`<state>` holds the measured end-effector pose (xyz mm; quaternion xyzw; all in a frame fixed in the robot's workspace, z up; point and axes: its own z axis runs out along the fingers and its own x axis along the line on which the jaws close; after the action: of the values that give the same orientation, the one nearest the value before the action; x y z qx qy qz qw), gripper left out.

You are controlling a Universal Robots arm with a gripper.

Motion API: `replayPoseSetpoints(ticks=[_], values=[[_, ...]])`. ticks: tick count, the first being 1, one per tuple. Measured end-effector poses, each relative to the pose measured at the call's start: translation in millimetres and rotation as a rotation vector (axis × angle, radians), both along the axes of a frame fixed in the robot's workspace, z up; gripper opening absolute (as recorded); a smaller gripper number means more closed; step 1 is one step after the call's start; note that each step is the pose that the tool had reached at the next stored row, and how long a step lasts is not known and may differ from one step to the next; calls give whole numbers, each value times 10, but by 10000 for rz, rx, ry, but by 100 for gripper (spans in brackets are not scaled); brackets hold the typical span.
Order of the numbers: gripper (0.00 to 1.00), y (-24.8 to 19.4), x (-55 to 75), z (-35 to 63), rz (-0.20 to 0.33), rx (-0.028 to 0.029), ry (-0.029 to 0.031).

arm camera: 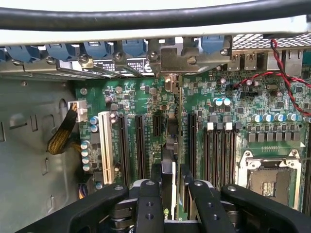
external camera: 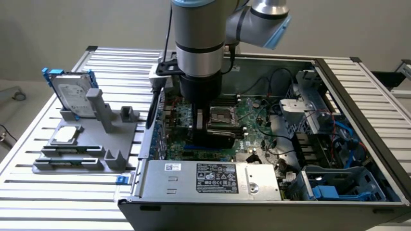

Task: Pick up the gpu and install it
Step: 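Insert the gpu into the slot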

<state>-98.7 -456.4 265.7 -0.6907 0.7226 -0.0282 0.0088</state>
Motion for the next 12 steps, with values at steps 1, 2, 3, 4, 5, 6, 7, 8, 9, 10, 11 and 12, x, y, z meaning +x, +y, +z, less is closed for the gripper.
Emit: replayPoseSetpoints(ticks=[1,2,3,4,5,6,7,8,9,10,11,12], values=[[26,0,0,-4,0,-1,5],[26,-1,-1,-9,0,-2,9],[26,-1,-1,-14,0,-1,12],[26,-1,-2,-17,0,0,15],[26,-1,-2,-21,1,3,18],[26,-1,-3,-24,3,5,19],[26,-1,-4,-27,3,9,20],[26,-1,-6,-31,2,13,20],[26,-1,-8,-33,2,15,21],[26,-1,-10,-35,3,15,23],[26,-1,-13,-38,4,17,23],[26,-1,-16,-41,6,19,23]])
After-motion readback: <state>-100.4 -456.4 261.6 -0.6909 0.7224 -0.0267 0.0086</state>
